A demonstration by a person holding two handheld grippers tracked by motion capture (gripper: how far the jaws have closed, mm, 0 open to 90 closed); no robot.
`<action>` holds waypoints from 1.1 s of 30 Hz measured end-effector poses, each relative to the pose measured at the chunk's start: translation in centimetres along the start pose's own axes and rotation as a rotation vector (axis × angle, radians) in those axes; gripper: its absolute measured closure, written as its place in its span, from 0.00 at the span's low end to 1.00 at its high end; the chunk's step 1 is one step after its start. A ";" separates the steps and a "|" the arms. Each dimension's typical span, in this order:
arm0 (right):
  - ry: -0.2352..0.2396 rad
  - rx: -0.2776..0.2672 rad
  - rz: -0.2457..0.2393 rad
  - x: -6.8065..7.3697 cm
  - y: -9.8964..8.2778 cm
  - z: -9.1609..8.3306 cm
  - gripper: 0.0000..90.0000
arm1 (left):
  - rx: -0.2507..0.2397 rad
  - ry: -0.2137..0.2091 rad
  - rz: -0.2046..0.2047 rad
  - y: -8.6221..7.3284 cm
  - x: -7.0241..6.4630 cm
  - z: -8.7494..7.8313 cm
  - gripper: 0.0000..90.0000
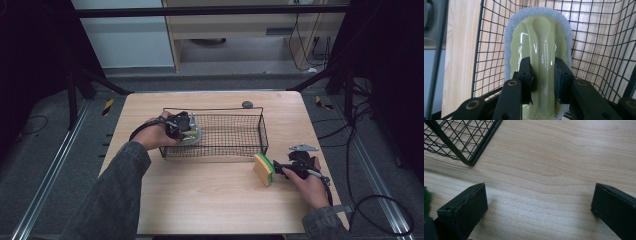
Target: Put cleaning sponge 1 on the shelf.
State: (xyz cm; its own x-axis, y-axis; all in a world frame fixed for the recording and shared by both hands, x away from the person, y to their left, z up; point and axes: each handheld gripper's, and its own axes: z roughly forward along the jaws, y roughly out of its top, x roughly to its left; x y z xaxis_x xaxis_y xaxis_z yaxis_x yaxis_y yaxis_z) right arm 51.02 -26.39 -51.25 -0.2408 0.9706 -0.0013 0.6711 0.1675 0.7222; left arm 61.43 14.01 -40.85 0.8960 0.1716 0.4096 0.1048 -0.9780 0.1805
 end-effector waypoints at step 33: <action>0.005 -0.003 -0.004 0.0 0.0 0.0 0.01 | -0.157 0.112 -0.129 -0.4 -0.1 -4.3 0.38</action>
State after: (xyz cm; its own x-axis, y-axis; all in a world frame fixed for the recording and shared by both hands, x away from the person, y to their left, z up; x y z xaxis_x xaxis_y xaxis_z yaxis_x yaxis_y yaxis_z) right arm 51.06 -26.42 -51.25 -0.2468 0.9691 -0.0012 0.6682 0.1711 0.7241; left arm 59.44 14.93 -37.17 0.8252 0.3147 0.4690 0.1394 -0.9182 0.3708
